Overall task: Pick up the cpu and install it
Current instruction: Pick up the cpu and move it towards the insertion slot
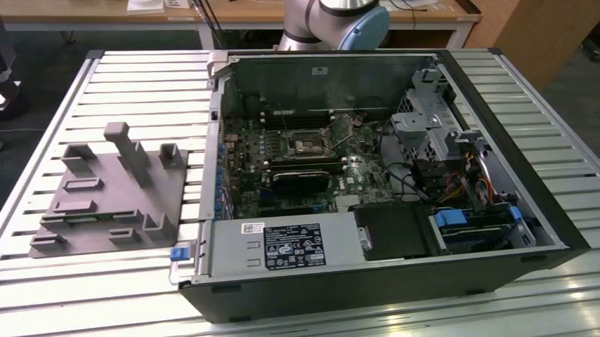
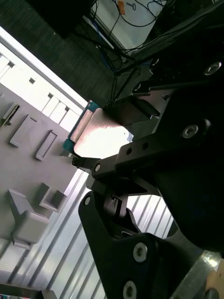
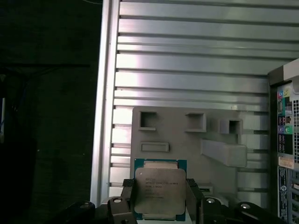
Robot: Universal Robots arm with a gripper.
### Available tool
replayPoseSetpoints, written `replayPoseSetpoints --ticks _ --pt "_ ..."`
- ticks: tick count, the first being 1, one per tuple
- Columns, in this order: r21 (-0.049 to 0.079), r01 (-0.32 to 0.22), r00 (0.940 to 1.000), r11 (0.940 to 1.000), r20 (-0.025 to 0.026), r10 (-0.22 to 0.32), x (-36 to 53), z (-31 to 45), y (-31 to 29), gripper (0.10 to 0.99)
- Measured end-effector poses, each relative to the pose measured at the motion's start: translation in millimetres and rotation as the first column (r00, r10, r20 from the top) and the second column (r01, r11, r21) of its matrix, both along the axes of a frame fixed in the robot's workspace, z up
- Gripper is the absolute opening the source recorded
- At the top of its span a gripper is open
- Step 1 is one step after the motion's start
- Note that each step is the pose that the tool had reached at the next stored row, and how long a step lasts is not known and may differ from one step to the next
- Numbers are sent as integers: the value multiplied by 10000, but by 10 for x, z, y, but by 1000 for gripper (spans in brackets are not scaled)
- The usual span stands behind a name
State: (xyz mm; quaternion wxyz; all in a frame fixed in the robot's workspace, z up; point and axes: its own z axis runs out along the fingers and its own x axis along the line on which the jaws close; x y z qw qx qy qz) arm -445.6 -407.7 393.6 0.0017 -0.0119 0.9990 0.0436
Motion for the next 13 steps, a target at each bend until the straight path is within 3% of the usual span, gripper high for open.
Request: replayPoseSetpoints --ticks 13 --pt "31 2 10000 10000 0 -2 183 1 1 525"
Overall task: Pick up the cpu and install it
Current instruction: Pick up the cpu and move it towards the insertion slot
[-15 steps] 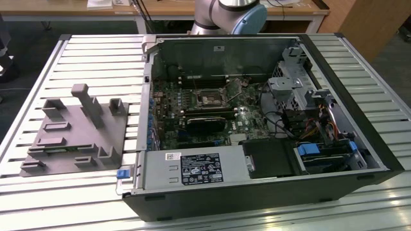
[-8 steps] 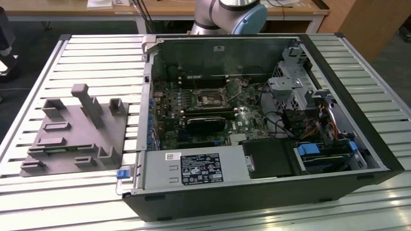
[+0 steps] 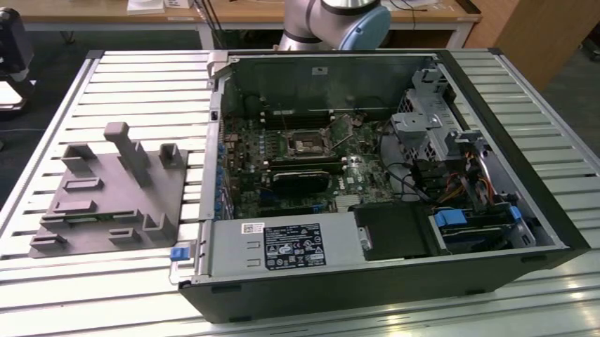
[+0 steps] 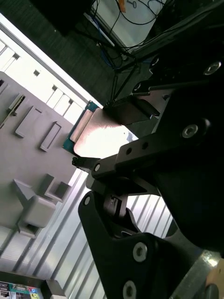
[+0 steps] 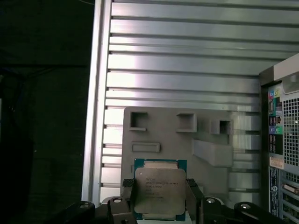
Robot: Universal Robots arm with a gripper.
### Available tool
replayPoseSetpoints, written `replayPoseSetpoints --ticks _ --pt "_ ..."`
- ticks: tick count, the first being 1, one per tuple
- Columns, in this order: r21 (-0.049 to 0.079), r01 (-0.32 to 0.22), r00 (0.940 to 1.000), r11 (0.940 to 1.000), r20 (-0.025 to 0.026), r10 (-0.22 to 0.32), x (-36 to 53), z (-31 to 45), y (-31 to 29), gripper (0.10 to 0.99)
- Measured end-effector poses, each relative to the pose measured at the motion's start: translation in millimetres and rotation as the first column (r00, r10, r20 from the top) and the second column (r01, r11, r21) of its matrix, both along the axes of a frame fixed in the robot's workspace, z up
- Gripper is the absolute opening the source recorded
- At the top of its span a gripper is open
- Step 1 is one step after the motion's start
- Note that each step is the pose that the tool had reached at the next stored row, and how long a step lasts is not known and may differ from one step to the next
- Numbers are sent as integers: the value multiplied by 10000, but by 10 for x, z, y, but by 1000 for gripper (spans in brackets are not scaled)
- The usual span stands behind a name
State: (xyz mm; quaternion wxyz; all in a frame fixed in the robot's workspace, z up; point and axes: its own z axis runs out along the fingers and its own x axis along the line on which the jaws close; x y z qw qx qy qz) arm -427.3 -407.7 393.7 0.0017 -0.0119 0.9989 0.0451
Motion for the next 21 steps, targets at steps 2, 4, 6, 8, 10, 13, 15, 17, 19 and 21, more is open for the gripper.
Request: replayPoseSetpoints --ticks 2,4,6,8,10,13,15,17,19,21 --pt "6 0 10000 10000 0 0 29 0 0 525" --pt "13 0 10000 10000 0 0 61 0 0 525" --pt "22 1 10000 10000 1 -1 91 -1 0 525" --pt "30 1 10000 10000 0 -1 121 0 0 525" --pt "39 1 10000 10000 0 -1 151 0 0 525" --pt "57 1 10000 10000 0 -1 201 0 0 525" --pt "69 0 10000 10000 -1 0 233 0 0 525" --pt "83 0 10000 10000 0 0 266 0 0 525" --pt "96 0 10000 10000 0 0 297 0 0 525" --pt "107 0 10000 9999 1 0 328 0 0 525"
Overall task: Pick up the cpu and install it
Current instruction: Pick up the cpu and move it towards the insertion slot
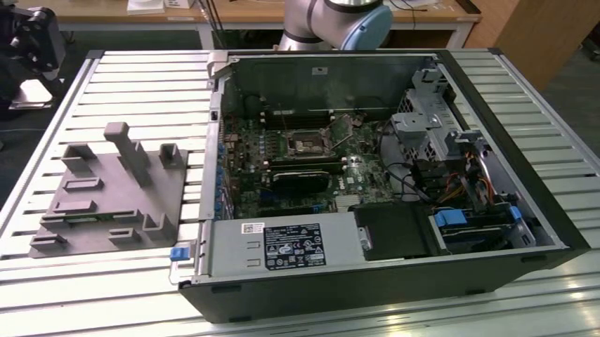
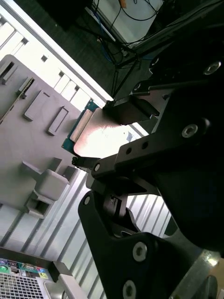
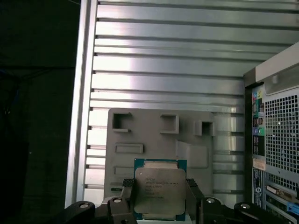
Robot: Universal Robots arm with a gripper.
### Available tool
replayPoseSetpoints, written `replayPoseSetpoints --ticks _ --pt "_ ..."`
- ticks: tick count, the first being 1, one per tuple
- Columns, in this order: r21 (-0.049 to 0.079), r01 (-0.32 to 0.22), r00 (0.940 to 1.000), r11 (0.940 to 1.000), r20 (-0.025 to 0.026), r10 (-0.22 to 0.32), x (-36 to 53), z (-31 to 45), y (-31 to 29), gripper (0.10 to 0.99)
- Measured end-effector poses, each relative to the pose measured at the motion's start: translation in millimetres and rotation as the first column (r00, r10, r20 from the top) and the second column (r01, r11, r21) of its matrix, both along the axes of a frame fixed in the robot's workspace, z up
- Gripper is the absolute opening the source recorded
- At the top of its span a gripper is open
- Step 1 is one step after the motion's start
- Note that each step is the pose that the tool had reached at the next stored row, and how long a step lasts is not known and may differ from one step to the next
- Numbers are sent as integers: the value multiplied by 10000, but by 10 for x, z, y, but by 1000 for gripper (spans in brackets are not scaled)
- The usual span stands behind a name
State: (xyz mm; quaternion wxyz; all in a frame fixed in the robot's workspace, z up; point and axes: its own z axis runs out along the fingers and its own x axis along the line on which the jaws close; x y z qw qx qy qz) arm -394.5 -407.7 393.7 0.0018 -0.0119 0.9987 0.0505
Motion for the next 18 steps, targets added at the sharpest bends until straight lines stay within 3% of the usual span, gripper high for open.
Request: replayPoseSetpoints --ticks 18 --pt "84 0 10000 10000 -1 0 306 1 0 525"
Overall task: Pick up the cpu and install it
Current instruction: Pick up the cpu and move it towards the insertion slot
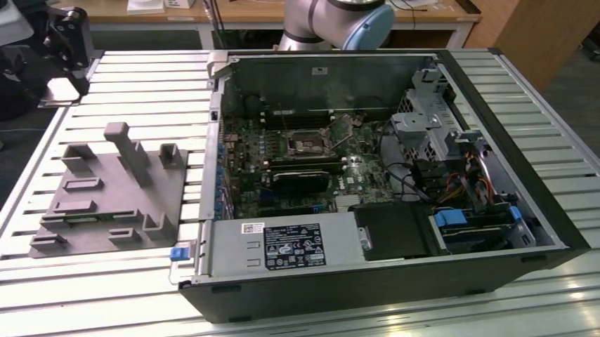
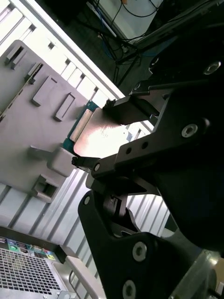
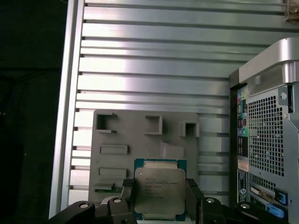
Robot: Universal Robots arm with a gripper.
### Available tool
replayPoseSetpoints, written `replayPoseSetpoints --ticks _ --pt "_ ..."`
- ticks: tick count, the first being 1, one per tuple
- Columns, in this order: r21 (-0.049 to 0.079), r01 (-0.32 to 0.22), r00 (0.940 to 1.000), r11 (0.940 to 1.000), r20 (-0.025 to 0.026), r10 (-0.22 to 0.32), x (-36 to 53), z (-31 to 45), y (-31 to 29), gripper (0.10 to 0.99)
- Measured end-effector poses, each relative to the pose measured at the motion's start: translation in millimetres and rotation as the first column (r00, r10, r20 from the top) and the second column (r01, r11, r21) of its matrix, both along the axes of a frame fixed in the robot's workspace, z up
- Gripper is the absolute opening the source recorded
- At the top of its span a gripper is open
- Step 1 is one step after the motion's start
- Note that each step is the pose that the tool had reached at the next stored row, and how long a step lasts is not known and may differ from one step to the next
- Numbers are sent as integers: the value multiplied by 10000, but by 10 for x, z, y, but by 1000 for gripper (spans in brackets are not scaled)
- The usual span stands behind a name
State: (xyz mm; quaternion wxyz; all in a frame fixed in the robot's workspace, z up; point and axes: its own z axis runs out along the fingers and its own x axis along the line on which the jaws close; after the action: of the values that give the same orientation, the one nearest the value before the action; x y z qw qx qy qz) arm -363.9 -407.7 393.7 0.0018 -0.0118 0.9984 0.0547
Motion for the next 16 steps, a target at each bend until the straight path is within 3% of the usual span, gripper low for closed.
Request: replayPoseSetpoints --ticks 16 --pt "28 1 10000 10000 0 -1 312 0 0 525"
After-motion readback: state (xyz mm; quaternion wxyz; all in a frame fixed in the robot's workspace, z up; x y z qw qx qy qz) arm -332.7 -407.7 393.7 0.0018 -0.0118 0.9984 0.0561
